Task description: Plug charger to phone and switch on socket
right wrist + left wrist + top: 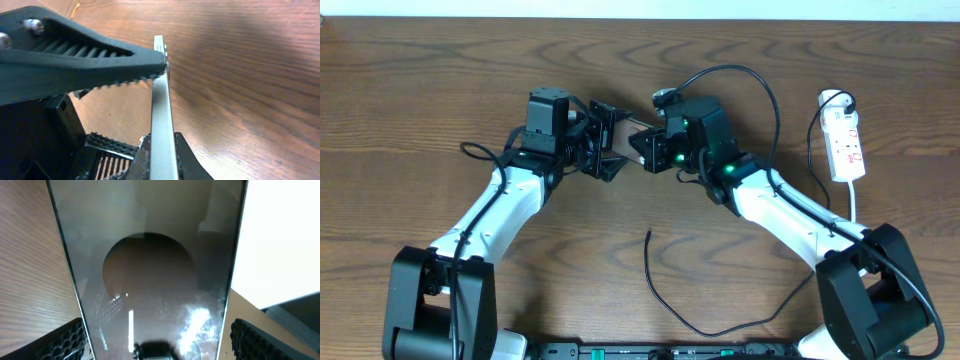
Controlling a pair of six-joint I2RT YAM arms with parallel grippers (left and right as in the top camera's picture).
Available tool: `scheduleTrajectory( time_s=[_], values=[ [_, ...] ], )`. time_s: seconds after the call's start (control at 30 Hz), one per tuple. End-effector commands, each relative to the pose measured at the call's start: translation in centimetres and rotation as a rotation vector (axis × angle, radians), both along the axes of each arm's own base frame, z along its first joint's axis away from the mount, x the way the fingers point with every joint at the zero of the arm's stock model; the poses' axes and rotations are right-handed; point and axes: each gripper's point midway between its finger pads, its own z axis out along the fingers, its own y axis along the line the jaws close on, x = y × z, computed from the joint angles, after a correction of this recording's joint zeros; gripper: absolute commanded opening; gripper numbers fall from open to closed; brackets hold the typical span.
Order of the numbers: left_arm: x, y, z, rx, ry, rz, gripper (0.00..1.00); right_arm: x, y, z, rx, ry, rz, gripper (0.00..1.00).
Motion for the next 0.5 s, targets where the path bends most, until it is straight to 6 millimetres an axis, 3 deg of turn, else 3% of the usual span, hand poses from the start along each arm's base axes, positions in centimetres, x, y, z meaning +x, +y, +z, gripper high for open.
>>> scheduleTrajectory(
  time_s=[0.0, 0.23, 0.37, 0.47],
  values=[
    [-0.1, -1.3, 3.4, -0.071, -0.107, -0.092, 0.91, 2.3, -2.2, 0.5, 0.0, -0.011, -0.078, 0.01],
    [-0.7, -1.9, 4.3, -0.126, -0.121, -0.151, 0.91, 5.1, -6.9, 0.5, 0.19, 0.23, -0.359, 0.01],
    [0.0, -0.8, 4.7, -0.134, -0.136, -0.13, 0.92, 5.2, -7.4, 0.7, 0.35, 0.429, -0.484, 0.01],
    [0.5, 0.3, 4.8, -0.139, -0.14, -0.108, 0.92, 4.6, -6.7, 0.9, 0.499, 0.64, -0.571, 0.01]
  ],
)
